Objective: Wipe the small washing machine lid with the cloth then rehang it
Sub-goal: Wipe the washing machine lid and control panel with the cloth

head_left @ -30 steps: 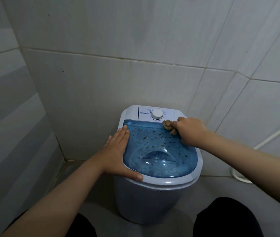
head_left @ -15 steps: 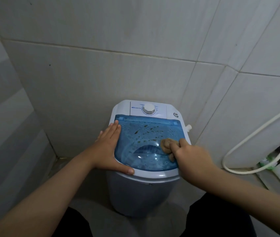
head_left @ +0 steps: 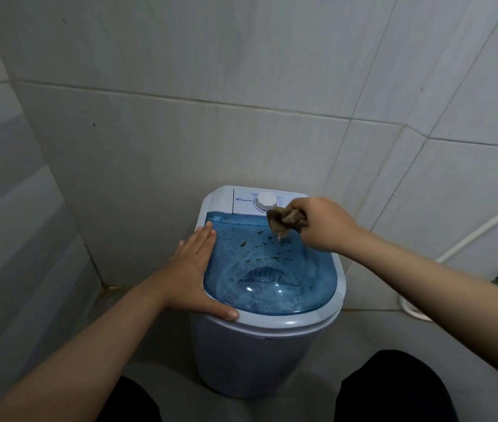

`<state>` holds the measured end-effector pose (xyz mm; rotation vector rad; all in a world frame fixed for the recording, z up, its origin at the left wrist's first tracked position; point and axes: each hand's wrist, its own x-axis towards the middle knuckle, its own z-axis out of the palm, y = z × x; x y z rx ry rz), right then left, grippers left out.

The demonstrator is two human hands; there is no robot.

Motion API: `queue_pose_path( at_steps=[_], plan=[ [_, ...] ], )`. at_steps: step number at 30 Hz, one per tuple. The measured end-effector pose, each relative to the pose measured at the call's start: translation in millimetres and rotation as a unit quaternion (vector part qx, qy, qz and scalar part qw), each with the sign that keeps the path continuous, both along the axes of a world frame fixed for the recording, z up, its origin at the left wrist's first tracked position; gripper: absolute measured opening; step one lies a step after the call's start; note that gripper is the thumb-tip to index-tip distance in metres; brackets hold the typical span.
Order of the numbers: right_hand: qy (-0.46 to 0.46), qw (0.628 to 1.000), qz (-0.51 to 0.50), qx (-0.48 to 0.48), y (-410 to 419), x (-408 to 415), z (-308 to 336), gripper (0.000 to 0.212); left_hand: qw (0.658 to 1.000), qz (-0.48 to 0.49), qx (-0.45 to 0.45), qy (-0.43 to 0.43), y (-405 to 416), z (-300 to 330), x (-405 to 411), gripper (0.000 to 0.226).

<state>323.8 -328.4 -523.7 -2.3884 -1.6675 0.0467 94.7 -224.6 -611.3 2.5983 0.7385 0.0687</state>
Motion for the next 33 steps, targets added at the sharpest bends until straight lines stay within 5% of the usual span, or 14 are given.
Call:
queue_pose_path(
  at_steps=[6, 13, 26, 29, 33],
  plan=[
    [-0.148, 0.988, 0.005, -0.034, 34.1, 9.1, -28.0, 0.03, 1.0, 0.002, 0.004, -0.005, 1.1, -0.2, 0.6, 0.151],
    [-0.182, 0.981, 0.043, -0.055, -0.1, -10.3, -34.3, 0.037, 1.0, 0.003, 0.007, -0.007, 1.2, -0.6, 0.5, 0.151],
    [-0.085, 0.976, 0.149, -0.132, -53.0, -32.2, -8.4, 0.043, 1.0, 0.003, 0.007, -0.005, 0.6, -0.4, 0.6, 0.152],
    [-0.006, 0.991, 0.114, -0.063, -29.7, -23.4, 4.9, 0.046, 1.0, 0.005, 0.008, -0.003, 0.0, 0.7, 0.8, 0.152],
    [-0.021, 0.992, 0.118, 0.043, 24.0, -20.0, 0.0, 0.043, 1.0, 0.005, 0.006, -0.001, -0.6, 1.7, 1.3, 0.151]
  ],
)
